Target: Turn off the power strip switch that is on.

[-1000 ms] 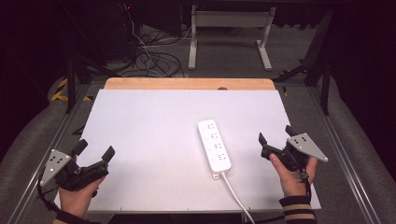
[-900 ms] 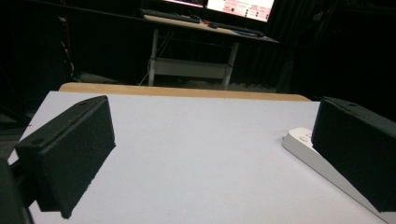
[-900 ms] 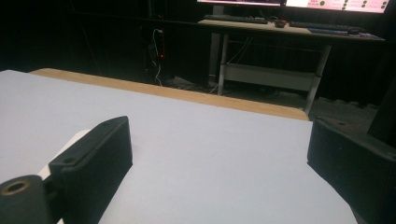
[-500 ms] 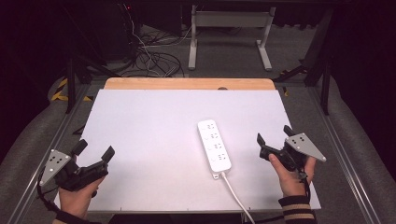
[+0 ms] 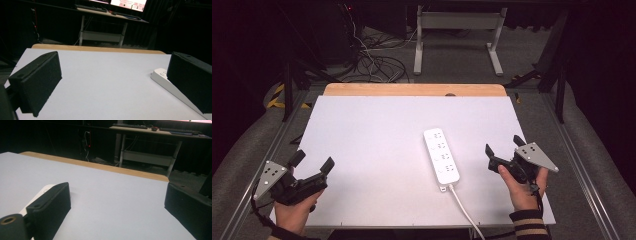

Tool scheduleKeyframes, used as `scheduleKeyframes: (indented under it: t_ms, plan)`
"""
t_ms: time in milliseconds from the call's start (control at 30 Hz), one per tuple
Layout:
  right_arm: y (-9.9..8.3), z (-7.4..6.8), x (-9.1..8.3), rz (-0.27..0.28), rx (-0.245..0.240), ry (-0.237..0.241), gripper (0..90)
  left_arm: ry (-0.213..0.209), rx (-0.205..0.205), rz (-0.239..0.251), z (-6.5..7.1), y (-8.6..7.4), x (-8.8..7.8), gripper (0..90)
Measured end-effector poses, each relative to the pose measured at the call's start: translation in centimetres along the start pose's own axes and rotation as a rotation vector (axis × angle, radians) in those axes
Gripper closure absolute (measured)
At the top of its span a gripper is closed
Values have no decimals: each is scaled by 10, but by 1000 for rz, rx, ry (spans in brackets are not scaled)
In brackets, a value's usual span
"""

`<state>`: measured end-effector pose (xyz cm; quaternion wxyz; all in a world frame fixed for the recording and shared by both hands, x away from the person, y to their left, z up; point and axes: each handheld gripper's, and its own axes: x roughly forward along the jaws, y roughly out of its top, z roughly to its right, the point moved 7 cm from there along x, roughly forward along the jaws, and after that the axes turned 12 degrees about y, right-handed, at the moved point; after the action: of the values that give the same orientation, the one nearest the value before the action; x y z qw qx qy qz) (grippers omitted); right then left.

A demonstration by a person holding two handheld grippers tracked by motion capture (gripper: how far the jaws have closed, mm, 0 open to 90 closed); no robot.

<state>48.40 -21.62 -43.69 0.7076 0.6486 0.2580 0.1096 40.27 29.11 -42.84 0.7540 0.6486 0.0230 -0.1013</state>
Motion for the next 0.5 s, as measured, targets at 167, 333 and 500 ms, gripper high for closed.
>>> scheduleKeyframes:
  t_ms: [167,333,500]
  plan:
    - [-1,0,1,-10,1,0,73,-3,1,-3,0,0,0,2]
    - [-2,1,0,-10,4,-8,65,-2,1,-3,1,0,1,2]
    - [-3,2,-1,-12,6,-6,66,-6,0,-3,2,0,2,2]
